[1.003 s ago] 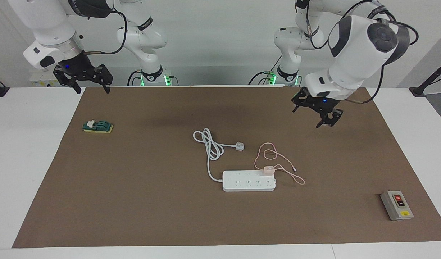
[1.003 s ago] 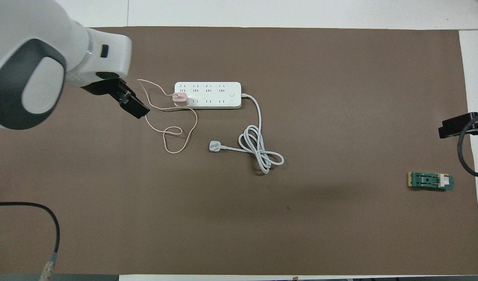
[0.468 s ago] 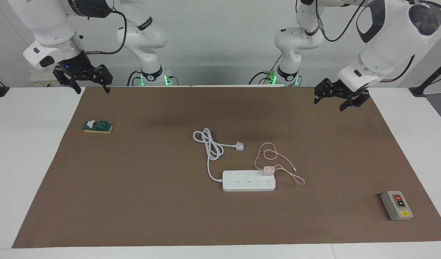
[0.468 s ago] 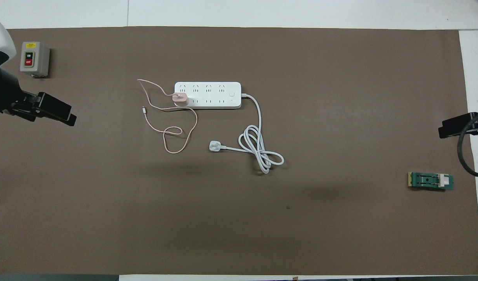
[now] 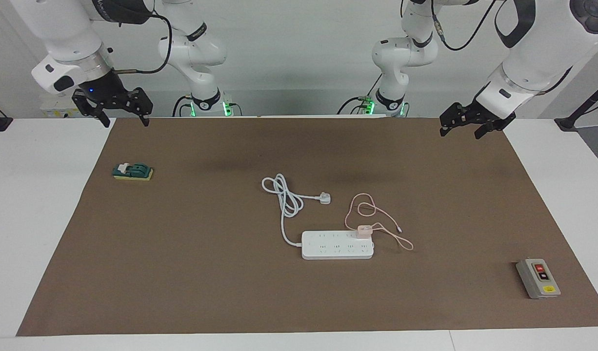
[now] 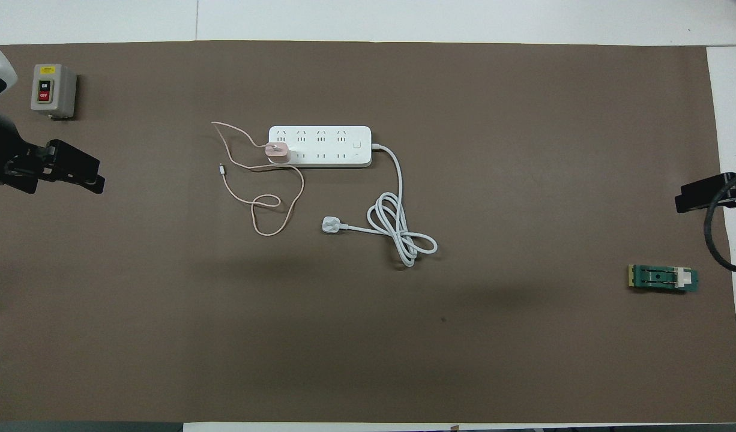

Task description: Plug charger into power strip

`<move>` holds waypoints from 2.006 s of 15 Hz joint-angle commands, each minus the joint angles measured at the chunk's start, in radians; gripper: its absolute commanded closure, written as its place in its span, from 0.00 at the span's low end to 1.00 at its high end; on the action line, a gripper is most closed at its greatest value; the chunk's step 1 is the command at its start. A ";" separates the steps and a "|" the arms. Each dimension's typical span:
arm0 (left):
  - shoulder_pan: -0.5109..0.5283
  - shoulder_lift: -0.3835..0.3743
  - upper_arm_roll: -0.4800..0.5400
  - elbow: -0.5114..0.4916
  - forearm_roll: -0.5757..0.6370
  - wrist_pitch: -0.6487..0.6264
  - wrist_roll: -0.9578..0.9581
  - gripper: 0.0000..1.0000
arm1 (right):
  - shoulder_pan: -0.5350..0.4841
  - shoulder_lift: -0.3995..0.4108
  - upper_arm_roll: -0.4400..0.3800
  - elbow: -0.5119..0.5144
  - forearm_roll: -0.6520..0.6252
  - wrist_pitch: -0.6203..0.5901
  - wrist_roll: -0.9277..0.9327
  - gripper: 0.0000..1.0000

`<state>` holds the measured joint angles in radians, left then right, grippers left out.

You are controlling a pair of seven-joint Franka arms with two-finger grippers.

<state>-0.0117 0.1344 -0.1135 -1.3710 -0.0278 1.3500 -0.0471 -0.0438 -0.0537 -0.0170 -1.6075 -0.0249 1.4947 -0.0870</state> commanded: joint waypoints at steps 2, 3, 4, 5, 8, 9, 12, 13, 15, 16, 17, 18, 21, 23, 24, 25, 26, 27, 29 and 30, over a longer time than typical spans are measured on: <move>-0.002 -0.074 0.008 -0.075 0.032 0.004 -0.028 0.00 | -0.008 -0.011 0.005 -0.009 -0.006 -0.005 -0.017 0.00; 0.009 -0.088 0.008 -0.089 0.032 0.005 -0.024 0.00 | -0.008 -0.011 0.005 -0.009 -0.006 -0.005 -0.017 0.00; 0.013 -0.094 0.008 -0.106 0.032 0.005 -0.023 0.00 | -0.008 -0.011 0.005 -0.009 -0.006 -0.004 -0.017 0.00; 0.012 -0.113 0.008 -0.141 0.032 0.014 -0.026 0.00 | -0.008 -0.011 0.005 -0.009 -0.006 -0.005 -0.017 0.00; 0.006 -0.137 0.009 -0.203 0.032 0.050 -0.027 0.00 | -0.008 -0.011 0.005 -0.009 -0.006 -0.005 -0.017 0.00; 0.007 -0.136 0.012 -0.201 0.032 0.072 -0.027 0.00 | -0.008 -0.011 0.005 -0.009 -0.006 -0.004 -0.017 0.00; 0.030 -0.130 0.012 -0.201 0.008 0.106 -0.030 0.00 | -0.007 -0.011 0.005 -0.009 -0.006 -0.004 -0.016 0.00; 0.030 -0.131 0.014 -0.203 0.006 0.103 -0.031 0.00 | -0.007 -0.011 0.005 -0.009 -0.006 -0.004 -0.016 0.00; 0.029 -0.133 0.014 -0.206 0.006 0.103 -0.028 0.00 | -0.007 -0.011 0.005 -0.009 -0.006 -0.004 -0.016 0.00; 0.029 -0.133 0.021 -0.206 0.006 0.107 -0.025 0.00 | -0.007 -0.011 0.005 -0.009 -0.006 -0.004 -0.016 0.00; 0.022 -0.134 0.026 -0.206 0.006 0.112 -0.022 0.00 | -0.007 -0.011 0.005 -0.009 -0.006 -0.004 -0.016 0.00; 0.019 -0.136 0.026 -0.206 0.011 0.120 -0.019 0.00 | -0.007 -0.011 0.005 -0.009 -0.006 -0.004 -0.016 0.00; 0.019 -0.136 0.029 -0.206 0.011 0.113 -0.011 0.00 | -0.004 -0.011 0.005 -0.009 -0.006 -0.004 -0.016 0.00; -0.013 -0.134 0.057 -0.204 0.011 0.124 0.003 0.00 | -0.004 -0.011 0.005 -0.009 -0.006 -0.004 -0.017 0.00; -0.017 -0.131 0.060 -0.201 0.011 0.124 0.006 0.00 | -0.001 -0.011 0.006 -0.009 -0.006 -0.004 -0.017 0.00; -0.020 -0.130 0.063 -0.198 0.011 0.123 0.006 0.00 | 0.002 -0.011 0.005 -0.009 -0.007 -0.004 -0.016 0.00; -0.021 -0.131 0.063 -0.198 0.012 0.123 0.006 0.00 | 0.001 -0.011 0.005 -0.009 -0.006 -0.004 -0.016 0.00; -0.019 -0.130 0.063 -0.195 0.017 0.117 0.007 0.00 | 0.001 -0.011 0.005 -0.009 -0.006 -0.004 -0.016 0.00; -0.022 -0.128 0.061 -0.194 0.013 0.112 0.010 0.00 | 0.001 -0.011 0.005 -0.009 -0.006 -0.004 -0.016 0.00; -0.025 -0.133 0.060 -0.203 0.012 0.115 0.010 0.00 | 0.001 -0.011 0.005 -0.009 -0.006 -0.004 -0.016 0.00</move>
<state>-0.0112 0.0351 -0.0734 -1.5320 -0.0133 1.4470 -0.0517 -0.0418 -0.0537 -0.0136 -1.6075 -0.0249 1.4947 -0.0870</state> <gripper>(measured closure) 0.000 0.000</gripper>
